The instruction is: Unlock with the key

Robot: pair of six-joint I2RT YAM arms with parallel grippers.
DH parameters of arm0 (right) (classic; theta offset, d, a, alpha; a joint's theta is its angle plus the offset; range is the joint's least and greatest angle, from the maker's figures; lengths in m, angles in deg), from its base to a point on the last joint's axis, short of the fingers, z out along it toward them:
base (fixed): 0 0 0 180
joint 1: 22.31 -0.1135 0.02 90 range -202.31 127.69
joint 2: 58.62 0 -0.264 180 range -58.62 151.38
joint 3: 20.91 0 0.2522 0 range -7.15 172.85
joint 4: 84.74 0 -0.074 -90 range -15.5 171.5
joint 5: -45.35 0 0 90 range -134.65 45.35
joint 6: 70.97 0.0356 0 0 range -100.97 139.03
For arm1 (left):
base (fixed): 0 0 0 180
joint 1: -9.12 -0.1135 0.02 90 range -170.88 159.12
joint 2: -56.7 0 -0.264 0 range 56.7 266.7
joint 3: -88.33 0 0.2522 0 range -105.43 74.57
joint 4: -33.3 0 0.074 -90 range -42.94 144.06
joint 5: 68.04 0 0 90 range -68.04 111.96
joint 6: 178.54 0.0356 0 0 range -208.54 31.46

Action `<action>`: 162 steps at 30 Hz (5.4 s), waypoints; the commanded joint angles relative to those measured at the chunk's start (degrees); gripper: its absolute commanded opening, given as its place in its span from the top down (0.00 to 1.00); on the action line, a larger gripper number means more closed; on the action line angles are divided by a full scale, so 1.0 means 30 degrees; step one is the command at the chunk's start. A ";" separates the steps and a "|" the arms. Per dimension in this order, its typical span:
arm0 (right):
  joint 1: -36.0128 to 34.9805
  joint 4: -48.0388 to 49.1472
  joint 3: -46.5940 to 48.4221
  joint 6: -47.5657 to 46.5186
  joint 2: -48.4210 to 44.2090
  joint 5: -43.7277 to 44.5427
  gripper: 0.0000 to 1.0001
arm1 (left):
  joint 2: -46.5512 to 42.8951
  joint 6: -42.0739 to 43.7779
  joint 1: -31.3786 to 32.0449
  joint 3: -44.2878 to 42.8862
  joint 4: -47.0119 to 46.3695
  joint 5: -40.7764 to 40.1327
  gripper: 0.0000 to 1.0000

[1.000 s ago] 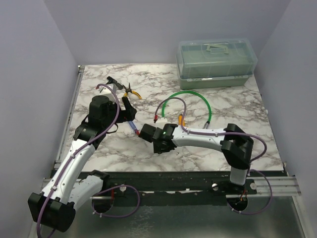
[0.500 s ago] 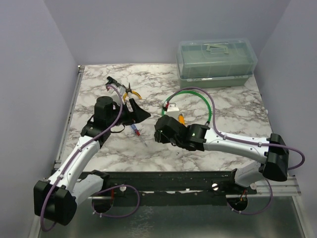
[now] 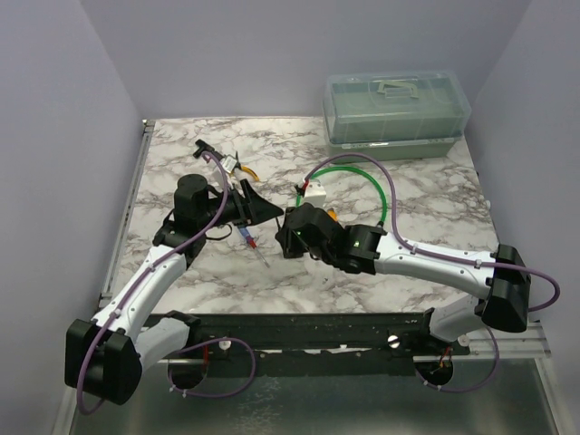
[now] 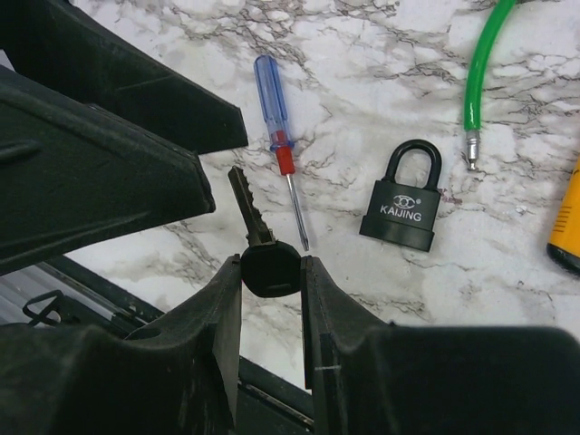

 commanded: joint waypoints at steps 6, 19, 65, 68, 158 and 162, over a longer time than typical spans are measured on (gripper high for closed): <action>0.0211 0.1224 0.0663 -0.0527 -0.0609 -0.0218 0.86 | 0.0334 -0.0397 0.0303 0.0360 -0.0896 0.1005 0.51; 0.0213 0.1585 0.0824 -0.0122 -0.0772 0.0011 0.85 | 0.0566 -0.0586 0.0351 0.0496 -0.0867 0.0715 1.00; 0.6230 2.3777 -1.0692 0.5308 -0.4590 -1.5585 0.39 | -0.2045 -0.7762 0.0350 0.2225 -0.9074 -0.0777 1.00; 0.6230 2.3502 -1.0374 0.5214 -0.4215 -1.5553 0.40 | -0.1983 -0.8108 0.0355 0.2374 -0.9582 -0.0632 1.00; 0.7373 0.9241 -1.1612 0.4190 -0.8129 -1.0256 1.00 | 0.0010 -0.0992 0.1105 -0.0208 0.2761 -0.5345 0.23; 0.8014 0.8294 -1.1964 0.3908 -0.9216 -1.0182 1.00 | 0.1108 -0.0259 0.2557 -0.1305 0.4420 -0.7890 0.25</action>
